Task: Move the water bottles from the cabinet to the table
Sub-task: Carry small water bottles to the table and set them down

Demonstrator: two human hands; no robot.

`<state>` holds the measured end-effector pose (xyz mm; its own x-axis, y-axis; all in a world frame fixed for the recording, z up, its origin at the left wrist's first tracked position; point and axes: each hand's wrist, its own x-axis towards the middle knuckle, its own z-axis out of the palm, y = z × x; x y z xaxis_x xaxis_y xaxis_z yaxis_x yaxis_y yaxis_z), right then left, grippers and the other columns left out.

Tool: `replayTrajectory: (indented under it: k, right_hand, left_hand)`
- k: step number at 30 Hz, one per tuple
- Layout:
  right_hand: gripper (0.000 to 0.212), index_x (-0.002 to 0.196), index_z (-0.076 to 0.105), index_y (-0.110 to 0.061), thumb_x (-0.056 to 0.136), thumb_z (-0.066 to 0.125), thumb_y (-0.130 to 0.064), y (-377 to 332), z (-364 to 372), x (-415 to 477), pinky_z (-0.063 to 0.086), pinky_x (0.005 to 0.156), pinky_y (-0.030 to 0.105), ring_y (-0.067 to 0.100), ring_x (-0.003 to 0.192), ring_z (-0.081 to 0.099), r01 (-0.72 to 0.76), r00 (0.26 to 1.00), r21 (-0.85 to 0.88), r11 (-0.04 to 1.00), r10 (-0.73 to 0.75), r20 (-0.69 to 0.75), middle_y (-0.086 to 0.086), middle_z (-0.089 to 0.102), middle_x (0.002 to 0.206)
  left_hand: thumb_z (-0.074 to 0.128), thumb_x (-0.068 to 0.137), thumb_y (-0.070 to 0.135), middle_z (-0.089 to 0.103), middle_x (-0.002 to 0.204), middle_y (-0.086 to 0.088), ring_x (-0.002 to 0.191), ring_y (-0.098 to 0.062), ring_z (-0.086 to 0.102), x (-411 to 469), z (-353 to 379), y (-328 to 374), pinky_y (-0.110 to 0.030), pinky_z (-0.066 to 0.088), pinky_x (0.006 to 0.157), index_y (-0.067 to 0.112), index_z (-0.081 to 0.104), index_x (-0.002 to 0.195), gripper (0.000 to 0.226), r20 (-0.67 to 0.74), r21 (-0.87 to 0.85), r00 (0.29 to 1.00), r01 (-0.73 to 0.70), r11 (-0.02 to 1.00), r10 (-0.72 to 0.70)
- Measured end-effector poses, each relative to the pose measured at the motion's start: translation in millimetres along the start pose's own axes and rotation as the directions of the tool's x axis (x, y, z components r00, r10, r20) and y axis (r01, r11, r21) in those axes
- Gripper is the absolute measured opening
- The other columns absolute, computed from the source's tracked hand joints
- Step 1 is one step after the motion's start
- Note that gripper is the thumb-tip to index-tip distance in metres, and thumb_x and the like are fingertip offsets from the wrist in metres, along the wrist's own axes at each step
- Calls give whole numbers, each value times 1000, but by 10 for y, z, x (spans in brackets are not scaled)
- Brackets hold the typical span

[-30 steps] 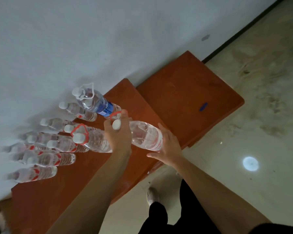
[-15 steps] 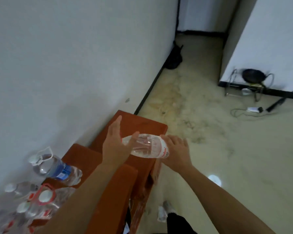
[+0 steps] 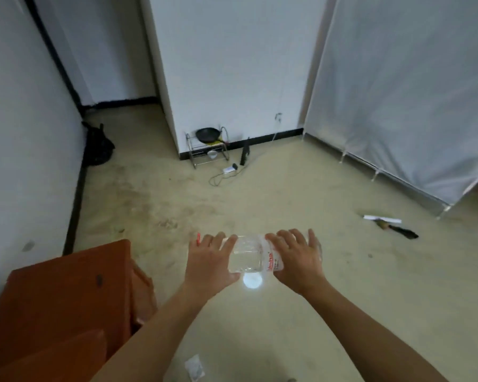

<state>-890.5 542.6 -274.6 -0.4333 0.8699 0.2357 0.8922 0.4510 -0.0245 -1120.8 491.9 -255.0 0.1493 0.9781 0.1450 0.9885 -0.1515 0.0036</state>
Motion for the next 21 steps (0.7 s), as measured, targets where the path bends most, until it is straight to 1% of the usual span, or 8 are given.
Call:
replayTrajectory:
  k: [3, 6, 7, 10, 11, 12, 15, 21]
  right_hand:
    - [77, 128, 52, -30, 59, 84, -41, 624, -215, -438, 39, 103, 68, 32, 112, 61, -138, 989, 3, 990, 138, -54, 1, 63, 118]
    - [75, 127, 53, -29, 59, 85, -38, 1363, -470, -867, 37, 105, 67, 32, 112, 60, -261, 949, -1, 965, 256, -182, 1, 62, 118]
    - [75, 127, 52, -29, 60, 85, -36, 1610, -572, -998, 37, 104, 67, 33, 112, 60, -292, 934, -4, 956, 285, -216, 2, 62, 118]
    - [74, 127, 51, -29, 60, 84, -33, 2515, -837, -1587, 36, 103, 64, 35, 111, 60, -395, 880, -44, 918, 364, -305, 3, 61, 118]
    - [76, 127, 50, -30, 59, 84, -33, 2768, -878, -1774, 35, 104, 64, 35, 112, 60, -422, 868, -45, 905, 390, -307, 3, 60, 118]
    - [78, 127, 50, -30, 58, 85, -33, 3193, -969, -2093, 35, 104, 65, 35, 114, 59, -474, 844, -45, 880, 438, -309, 2, 59, 119]
    - [83, 129, 48, -32, 55, 87, -34, 3948, -1127, -2656, 34, 106, 66, 33, 115, 57, -574, 777, -23, 818, 536, -328, 1, 58, 119]
    - [82, 131, 51, -31, 57, 87, -34, 5267, -1326, -3752, 27, 110, 71, 32, 119, 54, -730, 657, -30, 683, 688, -310, 0, 54, 121]
  left_hand:
    - [81, 41, 59, 67, 113, -3, 89, -28, 65, 295, -131, 702, -48, 45, 83, 24, 59, 122, 91, -59, 13, 988, -142, 990, 143]
    - [79, 47, 55, 64, 119, -5, 95, -29, 62, 632, -267, 1562, -55, 44, 96, 23, 55, 127, 89, -117, 23, 957, -265, 964, 266]
    - [79, 49, 54, 63, 120, -6, 97, -29, 61, 743, -287, 1861, -55, 45, 96, 23, 53, 129, 89, -130, 12, 945, -301, 954, 300]
    - [80, 51, 50, 63, 122, -8, 99, -30, 60, 1035, -343, 2970, -46, 51, 83, 22, 52, 131, 90, -156, -16, 898, -418, 908, 411]
    - [81, 50, 50, 63, 122, -8, 99, -31, 60, 1105, -346, 3293, -45, 51, 81, 22, 53, 132, 90, -178, -18, 880, -450, 893, 440]
    - [82, 50, 49, 63, 122, -8, 99, -31, 60, 1213, -365, 3844, -45, 51, 80, 23, 53, 132, 91, -190, -19, 848, -507, 862, 495]
    - [81, 50, 50, 63, 122, -7, 97, -31, 59, 1450, -354, 4849, -45, 49, 80, 25, 54, 132, 89, -219, 2, 767, -618, 786, 604]
    - [78, 53, 49, 61, 124, -5, 105, -32, 58, 1781, -212, 6733, -51, 47, 93, 27, 56, 132, 84, -221, -38, 637, -762, 646, 738]
